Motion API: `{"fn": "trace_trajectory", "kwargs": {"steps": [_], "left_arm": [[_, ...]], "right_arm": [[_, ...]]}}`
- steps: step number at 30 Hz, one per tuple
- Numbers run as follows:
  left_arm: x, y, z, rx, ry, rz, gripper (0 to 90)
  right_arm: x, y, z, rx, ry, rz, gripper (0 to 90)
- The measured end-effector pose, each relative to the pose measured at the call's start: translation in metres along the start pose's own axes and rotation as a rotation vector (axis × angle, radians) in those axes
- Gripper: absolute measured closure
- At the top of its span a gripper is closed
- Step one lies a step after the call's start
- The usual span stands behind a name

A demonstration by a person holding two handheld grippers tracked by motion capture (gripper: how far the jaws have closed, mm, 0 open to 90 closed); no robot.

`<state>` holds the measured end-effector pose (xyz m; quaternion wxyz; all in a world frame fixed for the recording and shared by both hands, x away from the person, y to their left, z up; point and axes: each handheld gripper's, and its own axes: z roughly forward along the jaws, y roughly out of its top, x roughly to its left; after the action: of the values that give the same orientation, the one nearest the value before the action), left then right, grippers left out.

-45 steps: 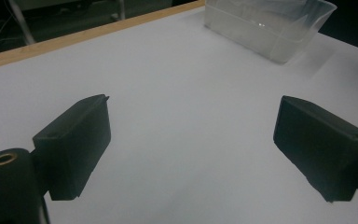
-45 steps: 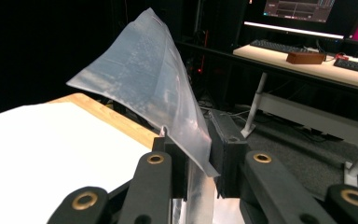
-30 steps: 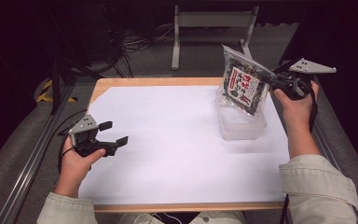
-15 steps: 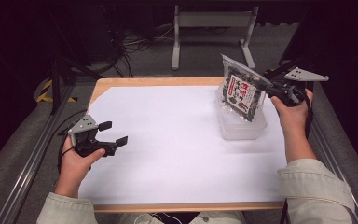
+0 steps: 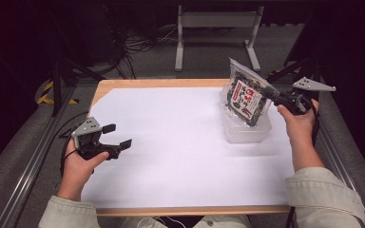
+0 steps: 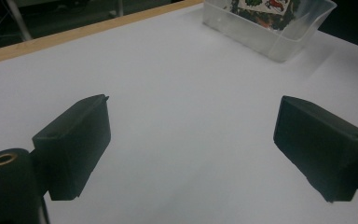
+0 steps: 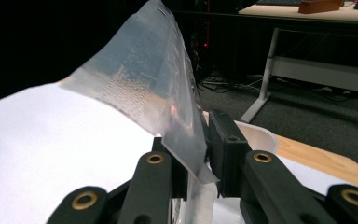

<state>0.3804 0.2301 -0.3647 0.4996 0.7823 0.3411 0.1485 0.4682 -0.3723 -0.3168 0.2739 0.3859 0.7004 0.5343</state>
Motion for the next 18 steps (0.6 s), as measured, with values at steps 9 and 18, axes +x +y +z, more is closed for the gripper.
{"fn": "trace_trajectory", "kwargs": {"steps": [9,18], "left_arm": [[0.0002,-0.0005,0.0002,0.006,0.001,-0.006,11.7],[0.0020,-0.0009,0.0012,0.010,0.003,-0.001,11.6]], "right_arm": [[-0.0036,-0.0084,-0.0037,-0.023,0.000,0.014,77.7],[-0.0043,-0.0034,-0.0035,0.002,0.010,0.008,76.9]]}}
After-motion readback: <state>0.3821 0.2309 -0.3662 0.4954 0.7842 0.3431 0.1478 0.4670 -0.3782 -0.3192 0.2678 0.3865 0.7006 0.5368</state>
